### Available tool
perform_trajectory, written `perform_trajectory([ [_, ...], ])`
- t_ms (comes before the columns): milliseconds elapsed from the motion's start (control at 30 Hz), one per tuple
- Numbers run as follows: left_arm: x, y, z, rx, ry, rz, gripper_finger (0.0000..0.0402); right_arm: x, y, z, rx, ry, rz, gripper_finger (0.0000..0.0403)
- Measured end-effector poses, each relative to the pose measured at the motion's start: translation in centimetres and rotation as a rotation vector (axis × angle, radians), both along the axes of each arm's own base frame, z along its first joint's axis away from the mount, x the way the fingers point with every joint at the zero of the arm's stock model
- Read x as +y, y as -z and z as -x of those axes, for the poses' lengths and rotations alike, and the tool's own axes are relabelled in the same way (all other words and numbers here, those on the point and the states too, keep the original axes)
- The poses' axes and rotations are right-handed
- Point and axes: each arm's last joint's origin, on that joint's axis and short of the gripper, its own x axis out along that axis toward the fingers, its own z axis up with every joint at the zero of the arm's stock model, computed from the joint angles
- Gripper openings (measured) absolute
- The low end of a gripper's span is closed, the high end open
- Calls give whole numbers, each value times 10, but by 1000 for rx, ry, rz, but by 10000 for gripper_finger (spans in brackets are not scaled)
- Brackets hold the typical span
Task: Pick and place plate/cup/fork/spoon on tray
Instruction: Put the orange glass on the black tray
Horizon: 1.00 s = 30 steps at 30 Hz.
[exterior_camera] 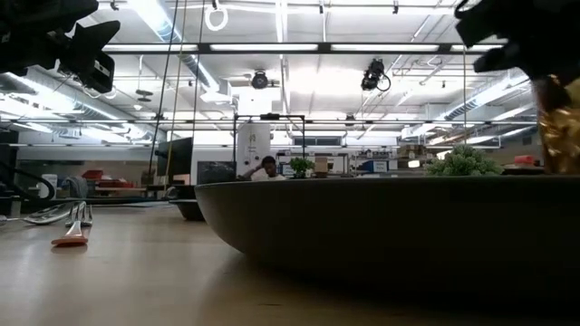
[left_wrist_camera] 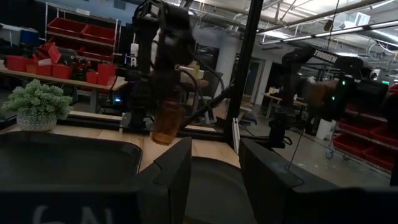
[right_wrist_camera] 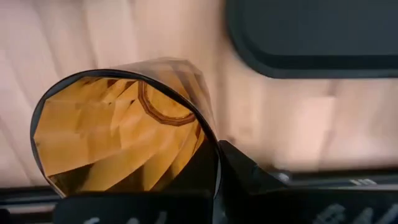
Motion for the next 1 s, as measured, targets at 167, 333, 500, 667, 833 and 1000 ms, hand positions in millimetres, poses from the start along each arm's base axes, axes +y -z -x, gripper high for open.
perform_trajectory([
  [167,0,0,0,0,0,0,142,-33,-25,-8,-38,28,49,10],
  [333,0,0,0,0,0,0,142,-84,-36,-15,-112,79,69,10],
  [500,0,0,0,1,0,0,142,-145,-34,-15,-183,151,104,10],
  [667,0,0,0,0,0,0,142,-195,-16,-13,-160,202,96,10],
  [833,0,0,0,1,0,0,142,-240,1,-16,-153,263,101,10],
  [1000,0,0,0,0,0,0,142,-281,7,-22,-152,323,82,10],
])
